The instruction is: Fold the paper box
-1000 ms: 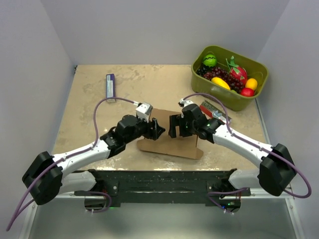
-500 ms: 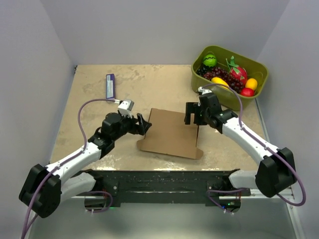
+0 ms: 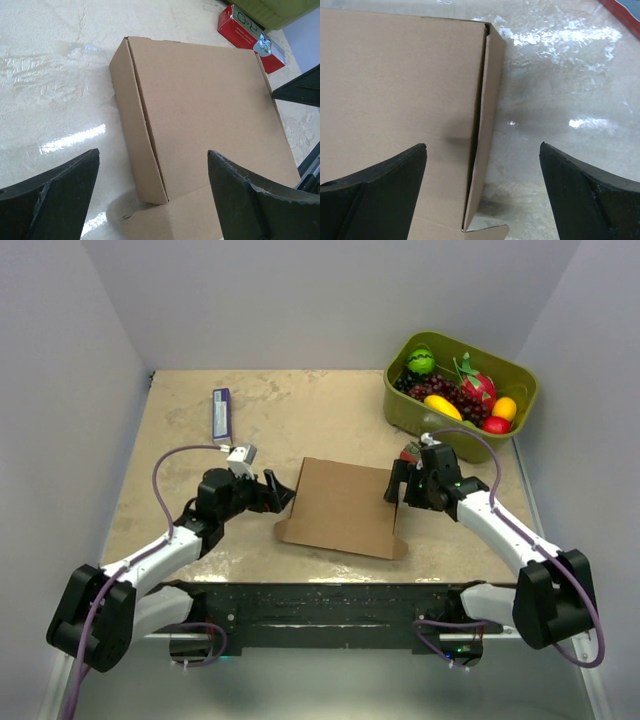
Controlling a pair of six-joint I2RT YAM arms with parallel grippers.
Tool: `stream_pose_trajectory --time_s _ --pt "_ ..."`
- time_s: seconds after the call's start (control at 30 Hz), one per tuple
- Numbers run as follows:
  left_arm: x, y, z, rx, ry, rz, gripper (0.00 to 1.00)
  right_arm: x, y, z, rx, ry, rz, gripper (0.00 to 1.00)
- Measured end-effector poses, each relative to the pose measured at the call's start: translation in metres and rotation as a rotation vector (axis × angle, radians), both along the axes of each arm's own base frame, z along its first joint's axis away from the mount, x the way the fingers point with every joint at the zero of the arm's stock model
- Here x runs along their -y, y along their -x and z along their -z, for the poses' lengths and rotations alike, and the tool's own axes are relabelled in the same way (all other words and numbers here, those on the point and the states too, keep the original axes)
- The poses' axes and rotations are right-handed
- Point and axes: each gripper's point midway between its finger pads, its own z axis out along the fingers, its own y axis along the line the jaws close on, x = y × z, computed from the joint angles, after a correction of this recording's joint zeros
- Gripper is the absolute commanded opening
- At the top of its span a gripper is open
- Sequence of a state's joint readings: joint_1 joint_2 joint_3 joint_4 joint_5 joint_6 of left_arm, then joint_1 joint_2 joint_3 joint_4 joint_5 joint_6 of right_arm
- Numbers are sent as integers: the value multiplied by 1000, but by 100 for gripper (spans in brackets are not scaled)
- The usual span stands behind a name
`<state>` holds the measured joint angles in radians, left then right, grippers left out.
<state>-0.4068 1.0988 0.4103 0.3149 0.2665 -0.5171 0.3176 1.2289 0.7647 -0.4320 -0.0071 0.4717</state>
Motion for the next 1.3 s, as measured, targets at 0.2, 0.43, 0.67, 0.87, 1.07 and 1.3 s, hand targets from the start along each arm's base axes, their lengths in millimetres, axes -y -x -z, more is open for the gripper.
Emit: stream_pose_trajectory --time_s 0.2,0.43,0.67,0.87,1.07,1.3 --pt "3 1 -1 -8 26 21 95 -12 10 24 -63 -88 -38 87" --pt "-3 0 -1 -13 41 9 95 -29 9 30 -53 -255 -71 57" --pt "-15 1 9 -46 53 -26 96 -45 7 28 -35 -363 -117 30" --pt "-26 -2 3 -45 87 -58 97 -50 4 21 -10 -416 -142 7" --pt "-32 0 5 -58 117 -76 98 -52 1 17 11 -451 -160 0" --pt "-41 14 32 -146 144 -114 98 -47 0 20 0 -471 -153 0"
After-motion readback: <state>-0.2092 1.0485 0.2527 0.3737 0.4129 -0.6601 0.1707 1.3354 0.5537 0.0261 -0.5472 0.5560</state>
